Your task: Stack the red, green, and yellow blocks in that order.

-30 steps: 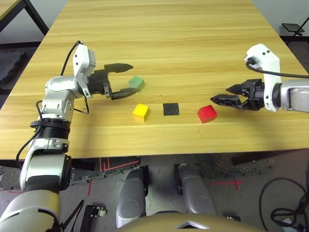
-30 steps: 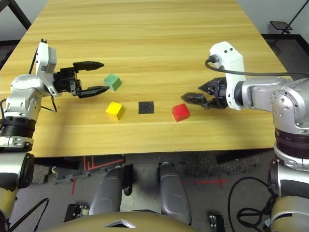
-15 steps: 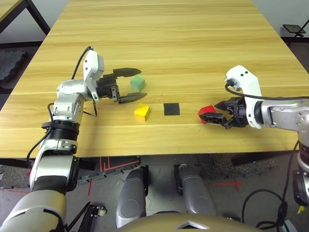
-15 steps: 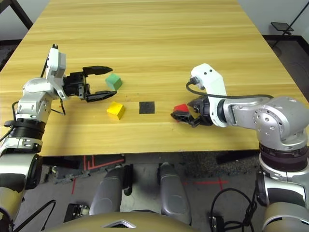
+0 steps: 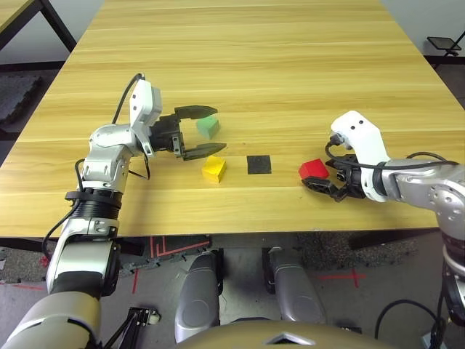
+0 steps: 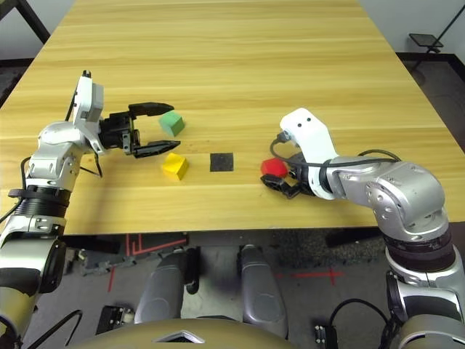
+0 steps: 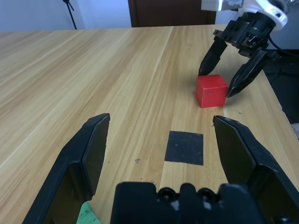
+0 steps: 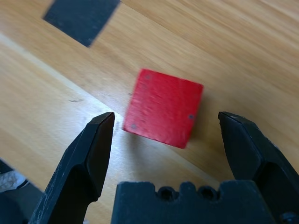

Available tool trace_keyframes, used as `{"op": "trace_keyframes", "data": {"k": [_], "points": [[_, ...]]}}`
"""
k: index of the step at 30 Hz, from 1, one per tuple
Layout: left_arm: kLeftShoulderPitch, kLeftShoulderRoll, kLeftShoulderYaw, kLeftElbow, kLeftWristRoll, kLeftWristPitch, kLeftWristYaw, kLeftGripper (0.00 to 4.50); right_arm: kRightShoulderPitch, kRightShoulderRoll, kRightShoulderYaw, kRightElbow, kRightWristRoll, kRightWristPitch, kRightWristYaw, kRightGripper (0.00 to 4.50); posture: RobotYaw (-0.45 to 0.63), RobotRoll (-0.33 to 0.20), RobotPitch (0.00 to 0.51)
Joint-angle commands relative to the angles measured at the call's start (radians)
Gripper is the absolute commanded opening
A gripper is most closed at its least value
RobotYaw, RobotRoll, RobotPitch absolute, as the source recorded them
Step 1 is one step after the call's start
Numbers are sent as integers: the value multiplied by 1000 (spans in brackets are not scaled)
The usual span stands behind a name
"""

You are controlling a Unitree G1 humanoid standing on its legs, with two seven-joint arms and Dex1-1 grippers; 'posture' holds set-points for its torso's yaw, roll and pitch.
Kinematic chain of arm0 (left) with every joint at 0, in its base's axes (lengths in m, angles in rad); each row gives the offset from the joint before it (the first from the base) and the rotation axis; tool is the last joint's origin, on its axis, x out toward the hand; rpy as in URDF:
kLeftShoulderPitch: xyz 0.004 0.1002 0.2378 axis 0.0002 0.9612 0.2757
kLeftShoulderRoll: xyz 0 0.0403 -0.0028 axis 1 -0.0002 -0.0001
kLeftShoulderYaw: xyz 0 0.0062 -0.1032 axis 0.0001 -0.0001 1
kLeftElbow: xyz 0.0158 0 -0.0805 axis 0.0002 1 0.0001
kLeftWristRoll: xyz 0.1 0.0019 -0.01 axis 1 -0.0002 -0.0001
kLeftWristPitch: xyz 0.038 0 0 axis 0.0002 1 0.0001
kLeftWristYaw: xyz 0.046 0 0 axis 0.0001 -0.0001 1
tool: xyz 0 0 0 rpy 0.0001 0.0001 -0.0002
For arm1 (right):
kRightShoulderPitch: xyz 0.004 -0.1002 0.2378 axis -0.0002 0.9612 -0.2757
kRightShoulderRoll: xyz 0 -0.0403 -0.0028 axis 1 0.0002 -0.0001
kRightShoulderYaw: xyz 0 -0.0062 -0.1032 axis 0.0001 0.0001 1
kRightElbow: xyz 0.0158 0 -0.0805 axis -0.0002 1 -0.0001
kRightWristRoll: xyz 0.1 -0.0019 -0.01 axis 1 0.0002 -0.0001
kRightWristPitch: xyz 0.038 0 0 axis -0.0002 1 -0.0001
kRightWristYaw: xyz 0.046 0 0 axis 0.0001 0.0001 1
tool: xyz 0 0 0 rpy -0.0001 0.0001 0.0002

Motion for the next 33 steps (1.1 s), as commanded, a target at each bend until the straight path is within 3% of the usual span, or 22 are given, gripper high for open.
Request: {"op": "trace_keyframes", "data": {"k": [1,6,7,11,14,26,33], "points": [[15,4,-1,-20,-4,12,-4,4487,23,18,18,34,-38,-38,-8,4500,213,-31,182],[8,6,-3,-12,-1,14,-10,4487,30,40,37,59,-69,-65,-7,4500,215,-27,187],[6,5,-3,-10,0,14,-10,4498,29,48,40,64,-75,-69,-8,4326,216,-25,188],[2,3,-5,-12,0,16,-9,4500,25,81,47,81,-91,-80,-11,3216,224,-19,192],[2,3,-6,-15,0,19,-9,4500,19,100,50,88,-102,-83,-8,2083,229,-17,191],[-10,-25,-9,6,9,1,3,4500,-126,1,129,136,-149,-198,110,2065,227,-34,173],[-4,-42,-13,-8,11,1,13,4500,-195,16,125,161,-125,-333,253,2065,239,-30,164]]}}
